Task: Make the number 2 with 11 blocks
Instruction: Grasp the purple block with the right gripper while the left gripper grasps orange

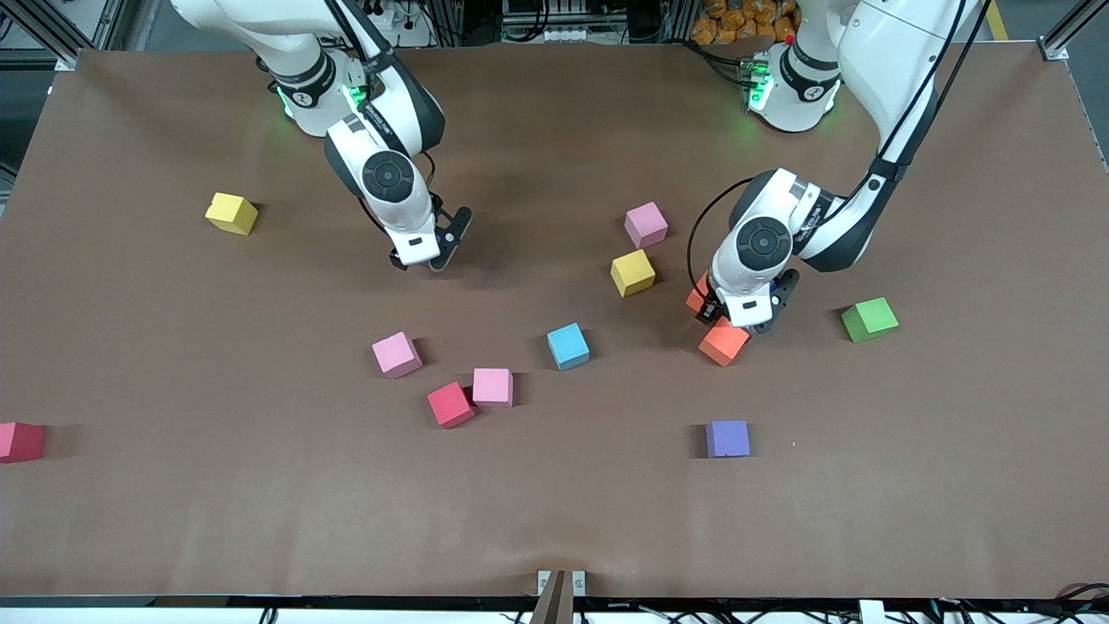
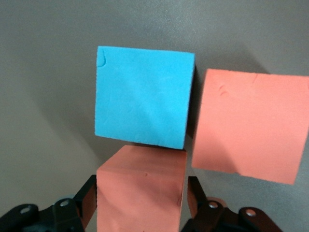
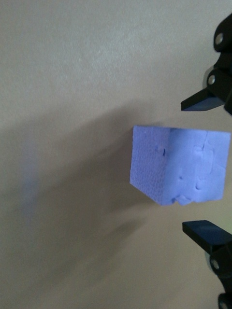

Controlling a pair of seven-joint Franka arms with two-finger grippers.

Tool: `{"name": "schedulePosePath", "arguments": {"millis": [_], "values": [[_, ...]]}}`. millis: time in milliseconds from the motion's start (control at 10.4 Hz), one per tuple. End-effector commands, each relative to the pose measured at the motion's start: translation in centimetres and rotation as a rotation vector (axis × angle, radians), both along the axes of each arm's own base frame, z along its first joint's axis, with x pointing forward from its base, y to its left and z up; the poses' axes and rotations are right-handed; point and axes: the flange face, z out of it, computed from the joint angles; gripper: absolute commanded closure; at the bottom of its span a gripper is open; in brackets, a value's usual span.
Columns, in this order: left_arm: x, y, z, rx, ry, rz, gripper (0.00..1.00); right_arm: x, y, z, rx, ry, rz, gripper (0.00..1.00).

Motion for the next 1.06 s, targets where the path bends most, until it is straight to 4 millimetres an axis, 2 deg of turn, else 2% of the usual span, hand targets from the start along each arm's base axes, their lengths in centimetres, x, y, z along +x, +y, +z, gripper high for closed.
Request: {"name": "schedulePosePath", "arguments": {"millis": [0, 97, 193, 483, 579, 772, 869, 965], "values": [[-0.1, -0.2, -0.8, 0.008, -0.011, 0.003, 0.28, -0.4, -0.2, -0.2, 0.003, 0.007, 0.012, 0.0], [-0.1, -0.2, -0.8, 0.01, -0.012, 0.0, 0.93, -0.5, -0.2, -0.5, 0.001, 0.011, 0.011, 0.0], [-0.2, -0.5, -0.7, 0.01, -0.014, -0.003, 1.0, -0.5, -0.2, -0.9, 0.001, 0.014, 0.011, 0.0], [0.5, -0.2, 0.8, 0.022, -0.051, 0.117, 1.0, -0.7, -0.1, -1.3, -0.002, 0.02, 0.01, 0.0], [0.7, 0.0, 1.6, 0.022, -0.065, 0.148, 1.0, -0.7, -0.1, -1.4, 0.0, 0.017, 0.01, 0.06], [1.2, 0.8, 3.0, 0.03, -0.096, 0.256, 1.0, -0.6, 0.0, -1.4, 0.001, 0.016, 0.01, 0.35], [1.3, 1.0, 3.6, 0.04, -0.109, 0.346, 1.0, -0.6, 0.0, -1.4, 0.0, 0.017, 0.01, 0.57], [1.1, 1.0, 3.8, 0.054, -0.117, 0.43, 1.0, -0.5, 0.0, -1.2, 0.003, 0.016, 0.014, 0.86]]}}
